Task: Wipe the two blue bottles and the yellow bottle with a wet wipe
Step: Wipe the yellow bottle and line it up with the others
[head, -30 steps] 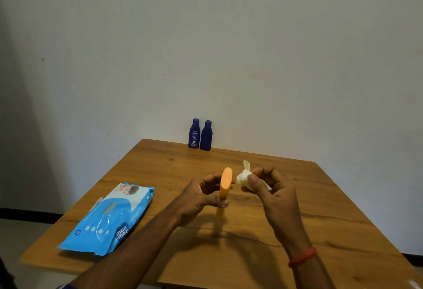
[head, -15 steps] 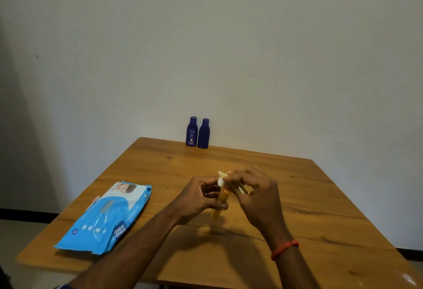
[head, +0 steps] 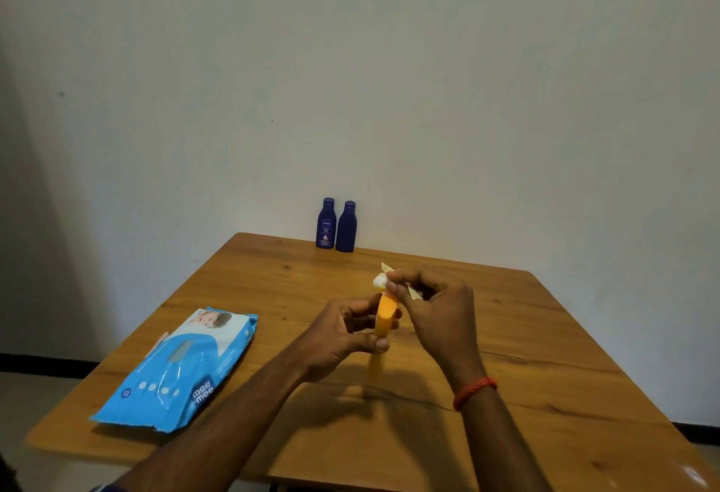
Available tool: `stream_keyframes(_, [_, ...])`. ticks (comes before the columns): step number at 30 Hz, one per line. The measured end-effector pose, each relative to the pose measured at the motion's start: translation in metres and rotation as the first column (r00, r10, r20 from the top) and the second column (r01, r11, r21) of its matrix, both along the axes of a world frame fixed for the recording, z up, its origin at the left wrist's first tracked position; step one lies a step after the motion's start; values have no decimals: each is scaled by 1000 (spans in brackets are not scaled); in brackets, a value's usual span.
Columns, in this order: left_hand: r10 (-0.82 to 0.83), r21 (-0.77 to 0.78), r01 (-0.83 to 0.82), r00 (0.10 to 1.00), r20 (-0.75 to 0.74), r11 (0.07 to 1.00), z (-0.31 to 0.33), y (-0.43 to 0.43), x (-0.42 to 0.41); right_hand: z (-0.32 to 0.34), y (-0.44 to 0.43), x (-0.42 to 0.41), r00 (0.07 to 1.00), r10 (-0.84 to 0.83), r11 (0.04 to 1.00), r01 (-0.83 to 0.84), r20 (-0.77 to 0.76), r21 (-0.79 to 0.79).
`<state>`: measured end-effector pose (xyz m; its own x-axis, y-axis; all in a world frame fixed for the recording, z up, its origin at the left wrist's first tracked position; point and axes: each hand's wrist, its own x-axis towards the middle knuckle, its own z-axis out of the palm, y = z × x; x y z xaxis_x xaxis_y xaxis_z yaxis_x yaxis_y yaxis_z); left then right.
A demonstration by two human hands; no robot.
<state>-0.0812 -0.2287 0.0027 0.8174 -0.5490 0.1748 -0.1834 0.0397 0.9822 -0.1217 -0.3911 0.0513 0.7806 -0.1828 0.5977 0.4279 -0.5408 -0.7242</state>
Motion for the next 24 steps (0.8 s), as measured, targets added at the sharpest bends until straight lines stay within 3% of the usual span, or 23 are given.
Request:
stream_keyframes(3, [-107,-175,82,985,-137,981,1,-1,-4,-15,10,-7,998,14,918,10,-58,396])
stream_keyframes(5, [-159,-265,102,966,-205,959,1,-2,-5,-25,15,-12,997,1,890,32,-72,456])
stream_keyframes(7, [-180,-312,100,954,-239,945,0,-3,-5,-30,18,-18,999,18,936,-4,-37,351])
stream_keyframes(11, [-134,-263,70,964,-231,962,-1,-1,-5,-27,19,-25,989,87,996,-86,119,-17])
stream_keyframes(12, [-158,-280,88,958,-240,956,0,0,-6,-24,16,-22,989,52,998,-49,141,-25])
stream_keyframes(15, [-207,-294,135,950,-233,946,4,2,-8,-20,8,-10,991,-65,988,48,114,149])
stream_keyframes(18, [-194,-271,127,952,-237,954,7,3,-9,-22,9,-9,992,-82,974,58,100,218])
stream_keyframes(23, [-188,-269,122,954,-235,955,12,8,-11,-22,13,-19,964,90,991,-63,250,-114])
stream_keyframes(24, [-192,-257,132,956,-224,957,13,8,-11,-21,11,-15,967,51,995,-29,250,-93])
